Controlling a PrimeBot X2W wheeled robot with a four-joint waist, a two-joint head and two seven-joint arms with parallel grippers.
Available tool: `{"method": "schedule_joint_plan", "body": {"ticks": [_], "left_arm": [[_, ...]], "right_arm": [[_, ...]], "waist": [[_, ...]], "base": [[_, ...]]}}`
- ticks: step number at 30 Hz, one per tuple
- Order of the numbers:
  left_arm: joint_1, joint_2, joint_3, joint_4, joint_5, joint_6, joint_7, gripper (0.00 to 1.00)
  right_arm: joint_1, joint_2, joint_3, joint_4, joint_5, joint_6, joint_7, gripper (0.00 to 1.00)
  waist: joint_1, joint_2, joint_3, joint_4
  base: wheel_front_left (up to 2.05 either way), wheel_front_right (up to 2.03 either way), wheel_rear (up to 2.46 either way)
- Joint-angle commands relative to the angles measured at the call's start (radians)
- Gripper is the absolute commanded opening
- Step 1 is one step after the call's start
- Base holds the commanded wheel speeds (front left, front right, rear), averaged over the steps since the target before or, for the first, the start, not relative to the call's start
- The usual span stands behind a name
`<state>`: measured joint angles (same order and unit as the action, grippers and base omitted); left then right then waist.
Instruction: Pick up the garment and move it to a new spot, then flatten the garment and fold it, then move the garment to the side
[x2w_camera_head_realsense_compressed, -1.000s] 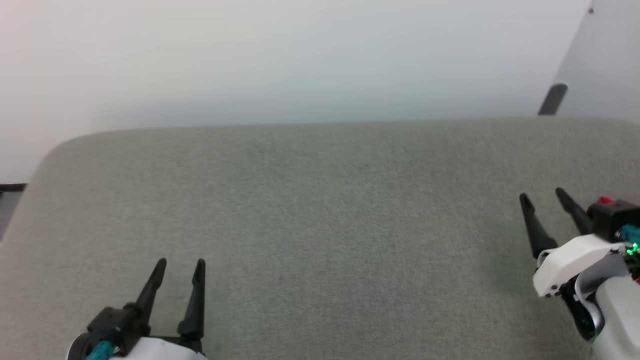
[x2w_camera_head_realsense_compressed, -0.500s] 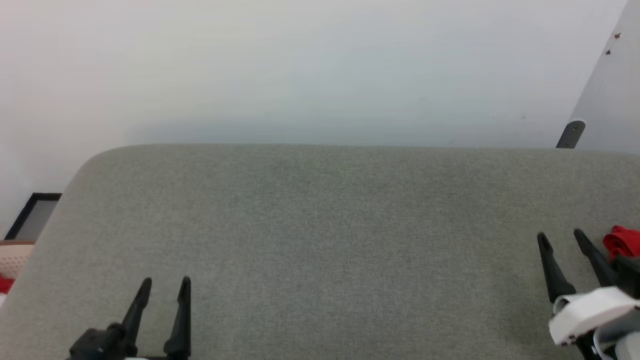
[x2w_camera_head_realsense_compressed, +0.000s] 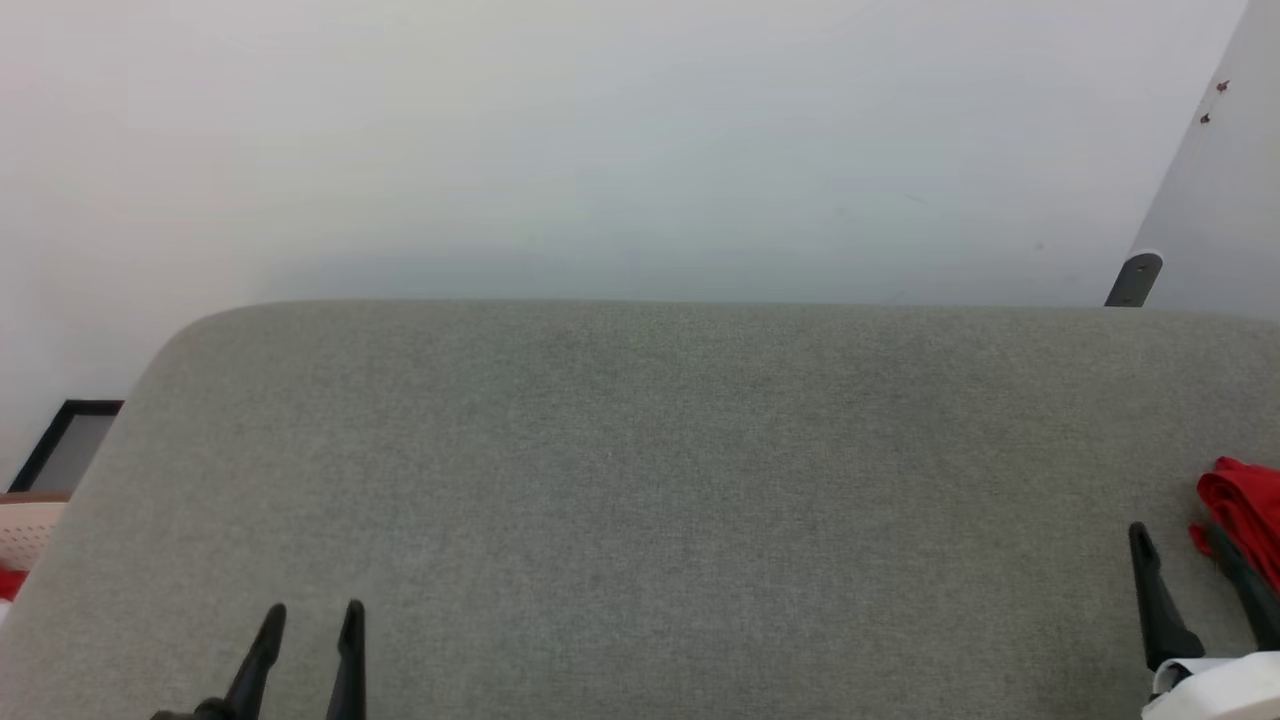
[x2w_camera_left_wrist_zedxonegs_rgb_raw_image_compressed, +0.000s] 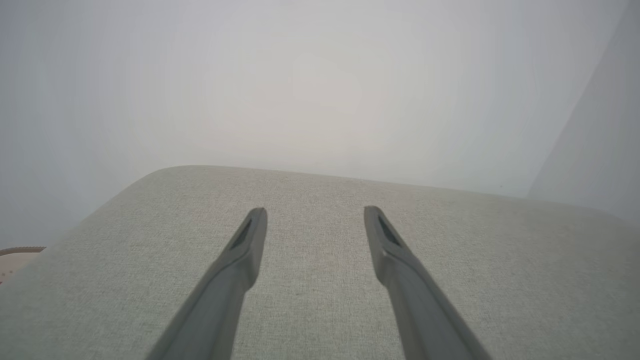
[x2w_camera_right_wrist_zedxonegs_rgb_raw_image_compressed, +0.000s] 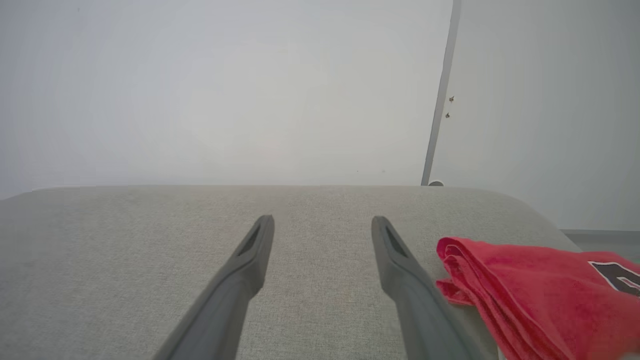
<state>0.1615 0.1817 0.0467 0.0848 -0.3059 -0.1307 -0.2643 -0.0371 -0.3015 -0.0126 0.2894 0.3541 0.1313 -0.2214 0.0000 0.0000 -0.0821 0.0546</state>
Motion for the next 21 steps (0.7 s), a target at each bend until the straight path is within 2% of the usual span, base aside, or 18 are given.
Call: {"method": "schedule_joint_plan", "body": {"ticks": [1,21], "left_arm": [[0.014,-0.003,0.007,-0.004,0.009,0.0,0.001,1.0],[0.024,-0.012,0.011,-0.024,0.021,0.0,0.001,1.0]], "right_arm": [[0.015,0.008,-0.012,-0.015,-0.008,-0.001,0.005,1.0],[0.067,0.061,-0.077,-0.109,-0.023,-0.001,0.043,1.0]], "waist": [[0.0,0.0,-0.001,-0.002],[0.0,0.0,0.007,0.004]], "base": [[0.0,0.0,0.0],[0.0,0.0,0.0]]}}
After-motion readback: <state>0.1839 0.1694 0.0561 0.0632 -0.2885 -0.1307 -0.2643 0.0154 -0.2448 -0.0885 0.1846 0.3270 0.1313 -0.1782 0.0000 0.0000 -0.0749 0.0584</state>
